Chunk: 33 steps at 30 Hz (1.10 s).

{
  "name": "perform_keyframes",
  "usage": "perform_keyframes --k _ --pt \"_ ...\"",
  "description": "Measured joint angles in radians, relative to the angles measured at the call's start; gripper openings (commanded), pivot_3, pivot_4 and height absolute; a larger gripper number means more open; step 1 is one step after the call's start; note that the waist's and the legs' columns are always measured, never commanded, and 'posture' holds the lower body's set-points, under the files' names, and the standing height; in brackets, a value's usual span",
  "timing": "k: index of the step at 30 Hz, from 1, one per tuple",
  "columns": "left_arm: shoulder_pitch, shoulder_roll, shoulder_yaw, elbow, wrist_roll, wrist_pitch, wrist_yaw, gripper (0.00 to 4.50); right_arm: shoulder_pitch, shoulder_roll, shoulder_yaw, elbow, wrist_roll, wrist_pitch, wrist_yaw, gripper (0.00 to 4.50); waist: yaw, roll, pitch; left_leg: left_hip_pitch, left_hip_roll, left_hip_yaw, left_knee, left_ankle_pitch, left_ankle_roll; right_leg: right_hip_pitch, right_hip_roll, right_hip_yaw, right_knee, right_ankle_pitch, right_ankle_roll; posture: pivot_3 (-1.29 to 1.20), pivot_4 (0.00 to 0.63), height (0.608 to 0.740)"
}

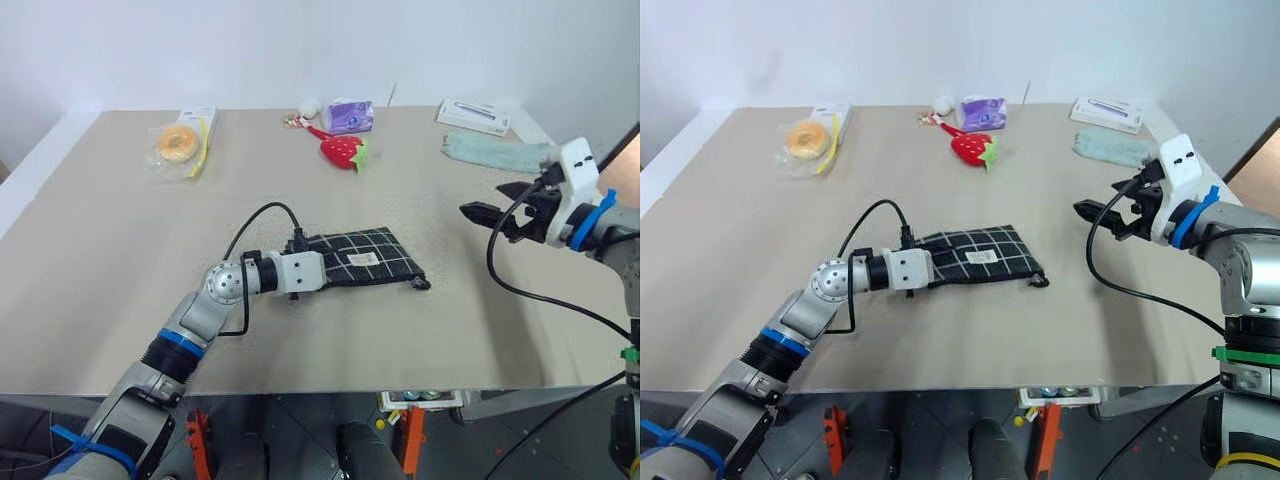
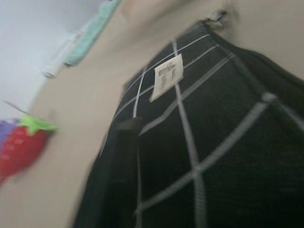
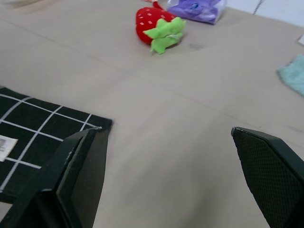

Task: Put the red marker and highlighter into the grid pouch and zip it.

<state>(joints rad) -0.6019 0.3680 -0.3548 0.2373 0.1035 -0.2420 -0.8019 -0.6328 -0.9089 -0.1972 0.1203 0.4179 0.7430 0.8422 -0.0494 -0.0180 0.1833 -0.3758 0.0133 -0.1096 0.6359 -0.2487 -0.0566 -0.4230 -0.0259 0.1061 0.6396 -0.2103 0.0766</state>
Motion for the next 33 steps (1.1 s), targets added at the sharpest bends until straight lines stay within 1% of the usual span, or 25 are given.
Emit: perform_keyframes --k 2,3,4,6,9,12,14,16,19,27,33 --pt "0.027 0.021 0.003 -0.076 -0.064 0.073 -0.062 4.20 0.008 -0.006 0.003 0.002 0.001 0.002 0.026 4.50 -0.002 0.000 0.000 0.000 0.000 0.000 0.000 0.000 0.000 0.000 0.000 0.000 0.000 0.000 0.000 0.00 0.150 0.740" --pt "0.045 0.059 0.011 -0.140 -0.110 0.131 -0.109 4.44 0.012 -0.011 0.007 0.005 0.000 0.002 0.039 4.50 -0.004 0.000 0.000 0.000 0.001 0.000 0.000 0.000 0.001 -0.001 0.000 0.000 0.001 -0.001 0.000 0.00 0.150 0.740" --pt "0.047 0.074 0.021 -0.155 -0.123 0.150 -0.124 4.44 0.015 -0.016 0.007 0.007 0.000 0.002 0.044 4.50 -0.003 0.000 0.000 0.000 0.000 0.000 0.000 0.000 0.001 -0.001 0.000 0.000 0.001 -0.001 0.000 0.00 0.150 0.740" --pt "0.061 0.119 0.064 -0.224 -0.196 0.269 -0.163 4.44 0.017 -0.022 0.008 0.021 0.000 0.002 0.062 4.50 -0.003 0.000 0.000 0.000 0.001 0.000 0.000 0.000 0.001 -0.001 0.000 0.000 0.002 -0.001 0.000 0.00 0.150 0.740" --pt "0.075 0.165 0.171 -0.318 -0.352 0.504 -0.178 4.44 0.023 -0.031 0.011 0.035 -0.001 0.003 0.082 4.50 -0.004 0.000 0.001 0.001 0.001 0.000 0.001 0.000 0.001 0.000 0.000 0.000 0.002 -0.001 0.000 0.00 0.150 0.740" --pt "0.072 0.171 0.340 -0.352 -0.514 0.710 -0.117 4.44 0.035 -0.038 0.025 0.053 -0.010 0.002 0.104 4.50 -0.007 0.000 0.001 0.001 0.001 0.000 0.001 0.000 0.001 0.000 0.001 -0.001 0.002 -0.001 0.000 0.00 0.150 0.740" --pt "0.064 0.191 0.424 -0.329 -0.554 0.771 -0.070 4.44 0.049 -0.044 0.035 0.070 -0.017 0.000 0.115 4.50 -0.010 0.000 0.001 0.001 0.001 0.000 0.001 0.000 0.001 0.000 0.001 -0.001 0.002 -0.001 0.000 0.00 0.150 0.740" --pt "0.061 0.227 0.480 -0.287 -0.556 0.792 -0.035 4.44 0.058 -0.050 0.041 0.088 -0.032 -0.006 0.118 4.50 -0.012 0.000 0.001 0.001 0.001 0.000 0.001 0.000 0.001 0.000 0.001 -0.001 0.002 -0.001 0.000 0.00 0.150 0.740" --pt "0.060 0.261 0.520 -0.223 -0.541 0.781 -0.013 4.44 0.060 -0.067 0.042 0.123 -0.053 -0.021 0.126 4.50 -0.013 0.000 0.001 0.001 0.000 0.000 0.001 0.000 0.000 0.000 0.000 -0.001 0.002 -0.001 0.000 0.00 0.150 0.740" --pt "0.049 0.392 0.519 -0.081 -0.436 0.642 -0.042 4.44 0.047 -0.084 0.044 0.161 -0.085 -0.046 0.151 4.50 -0.016 -0.001 0.001 0.001 0.001 0.000 0.000 0.000 0.000 -0.001 0.000 -0.001 0.002 -0.001 -0.001 0.00 0.150 0.740" --pt "0.051 0.452 0.515 -0.022 -0.408 0.608 -0.099 4.44 0.044 -0.095 0.043 0.163 -0.088 -0.049 0.163 4.50 -0.024 -0.001 0.001 0.001 0.001 0.000 0.000 0.000 0.000 -0.001 0.000 -0.001 0.002 -0.002 -0.001 0.00 0.150 0.740"
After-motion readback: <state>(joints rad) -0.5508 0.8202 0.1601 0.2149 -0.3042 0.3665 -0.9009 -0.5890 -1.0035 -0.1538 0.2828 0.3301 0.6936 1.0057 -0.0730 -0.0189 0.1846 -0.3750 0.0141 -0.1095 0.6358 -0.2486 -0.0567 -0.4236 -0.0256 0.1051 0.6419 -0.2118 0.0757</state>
